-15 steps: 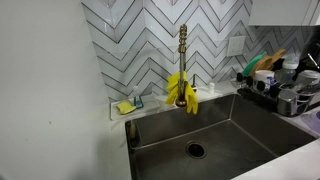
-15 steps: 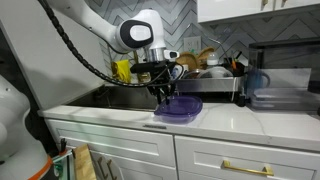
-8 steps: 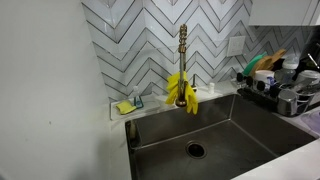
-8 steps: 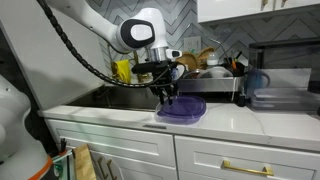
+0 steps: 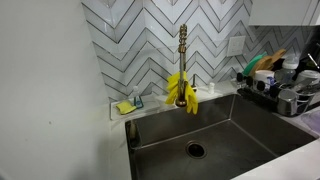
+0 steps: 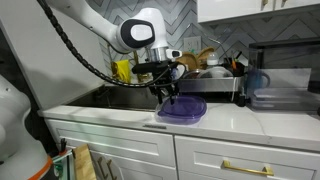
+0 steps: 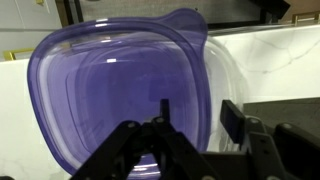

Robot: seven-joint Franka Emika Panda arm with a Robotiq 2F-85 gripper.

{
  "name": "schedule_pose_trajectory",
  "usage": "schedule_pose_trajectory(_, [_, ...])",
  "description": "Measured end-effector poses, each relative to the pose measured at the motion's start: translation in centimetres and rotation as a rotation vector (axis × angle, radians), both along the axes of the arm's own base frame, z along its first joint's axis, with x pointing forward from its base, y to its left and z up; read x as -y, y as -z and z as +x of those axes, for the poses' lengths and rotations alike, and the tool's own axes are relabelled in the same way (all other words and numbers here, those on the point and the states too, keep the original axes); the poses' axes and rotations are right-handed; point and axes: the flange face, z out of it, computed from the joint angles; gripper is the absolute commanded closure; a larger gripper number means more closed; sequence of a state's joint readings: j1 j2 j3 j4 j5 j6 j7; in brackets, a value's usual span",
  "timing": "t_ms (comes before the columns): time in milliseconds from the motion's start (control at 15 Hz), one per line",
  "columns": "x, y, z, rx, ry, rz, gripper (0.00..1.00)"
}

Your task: Remove the lid from the container then pour out the contents in the container into sink

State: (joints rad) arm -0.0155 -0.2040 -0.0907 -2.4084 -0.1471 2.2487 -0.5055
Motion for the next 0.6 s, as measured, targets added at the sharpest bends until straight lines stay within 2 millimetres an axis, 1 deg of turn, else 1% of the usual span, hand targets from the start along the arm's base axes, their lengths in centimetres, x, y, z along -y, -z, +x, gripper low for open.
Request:
schedule_pose_trajectory(133, [-0.13, 0.02, 0.00, -0.001, -0.008, -0.001, 0.77])
schedule_pose_trajectory(200, [-0.19, 0.03, 0.01, -0.001, -0.011, -0.001, 0.87])
schedule_pose_trajectory(333, [-0.31, 0.06, 0.02, -0.002, -0.014, -0.001, 0.90])
schedule_pose_trajectory(467, [-0.44, 0.16, 0.02, -0.004, -0.018, -0.001, 0.97])
schedule_pose_trajectory(533, [-0.49, 0.23, 0.02, -0.005, -0.020, -0.001, 0.99])
schedule_pose_trajectory(600, [-0.54, 0.29, 0.01, -0.007, -0.021, -0.002, 0.98])
